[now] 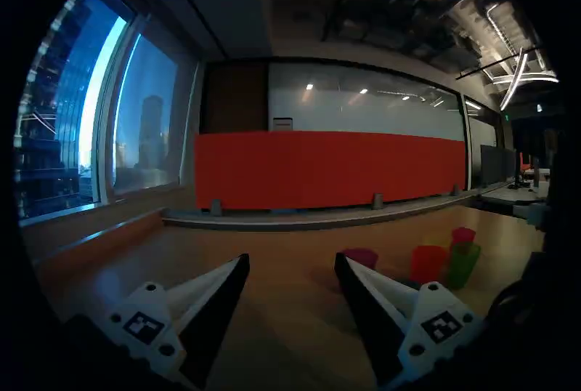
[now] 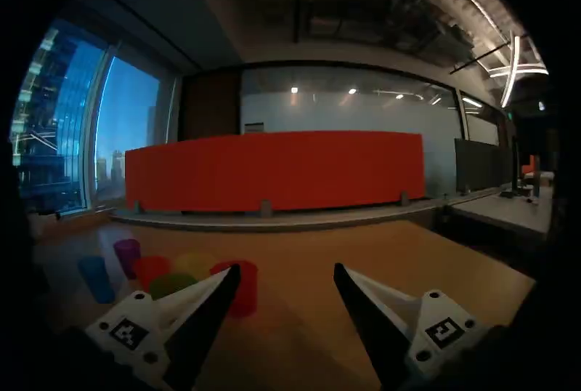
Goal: Pour water
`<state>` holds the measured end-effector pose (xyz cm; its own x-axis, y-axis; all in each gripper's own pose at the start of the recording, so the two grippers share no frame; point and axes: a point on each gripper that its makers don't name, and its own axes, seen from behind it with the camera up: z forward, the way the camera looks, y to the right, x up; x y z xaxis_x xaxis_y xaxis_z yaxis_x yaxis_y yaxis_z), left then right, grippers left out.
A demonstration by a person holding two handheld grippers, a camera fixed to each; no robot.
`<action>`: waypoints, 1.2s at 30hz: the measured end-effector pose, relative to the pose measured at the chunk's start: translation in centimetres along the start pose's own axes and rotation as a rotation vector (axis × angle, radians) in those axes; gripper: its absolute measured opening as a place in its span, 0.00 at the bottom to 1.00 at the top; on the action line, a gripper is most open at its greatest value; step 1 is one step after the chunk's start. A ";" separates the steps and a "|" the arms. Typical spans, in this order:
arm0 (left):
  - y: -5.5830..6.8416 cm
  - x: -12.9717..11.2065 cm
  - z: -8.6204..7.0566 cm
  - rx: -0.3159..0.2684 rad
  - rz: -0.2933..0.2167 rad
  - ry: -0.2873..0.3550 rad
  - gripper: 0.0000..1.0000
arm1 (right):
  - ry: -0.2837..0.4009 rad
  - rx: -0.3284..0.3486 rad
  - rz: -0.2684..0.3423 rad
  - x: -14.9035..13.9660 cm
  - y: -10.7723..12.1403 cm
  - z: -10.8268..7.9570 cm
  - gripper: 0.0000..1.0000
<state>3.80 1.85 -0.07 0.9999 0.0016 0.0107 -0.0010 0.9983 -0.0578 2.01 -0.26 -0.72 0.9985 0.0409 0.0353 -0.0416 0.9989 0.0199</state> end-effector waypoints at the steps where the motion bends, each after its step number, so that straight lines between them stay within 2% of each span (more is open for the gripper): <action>1: 0.1 0.2 0.0 -0.004 -0.003 -0.005 0.87 | -0.001 0.005 -0.004 0.4 -0.1 -0.1 0.99; 9: 1.6 2.4 0.6 -0.051 -0.034 -0.040 0.87 | -0.022 0.028 -0.026 4.1 -0.9 -0.1 0.99; 12: 1.8 3.8 0.9 -0.061 -0.041 -0.042 0.87 | -0.032 0.035 -0.023 5.5 -1.1 0.0 0.99; 24: 0.8 8.9 1.8 -0.051 -0.042 -0.039 0.87 | -0.037 0.055 -0.020 10.5 -1.6 0.8 0.99; 30: 0.5 10.3 2.2 -0.050 -0.049 -0.048 0.87 | -0.037 0.065 -0.015 12.6 -2.0 1.3 0.99; 36: 0.7 10.4 2.7 -0.072 -0.036 -0.056 0.87 | -0.046 0.082 -0.013 12.6 -2.5 1.6 0.99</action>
<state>14.15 2.75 2.73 0.9971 -0.0294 0.0695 0.0382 0.9910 -0.1282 14.63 -2.25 1.31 0.9964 0.0255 0.0803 -0.0338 0.9941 0.1026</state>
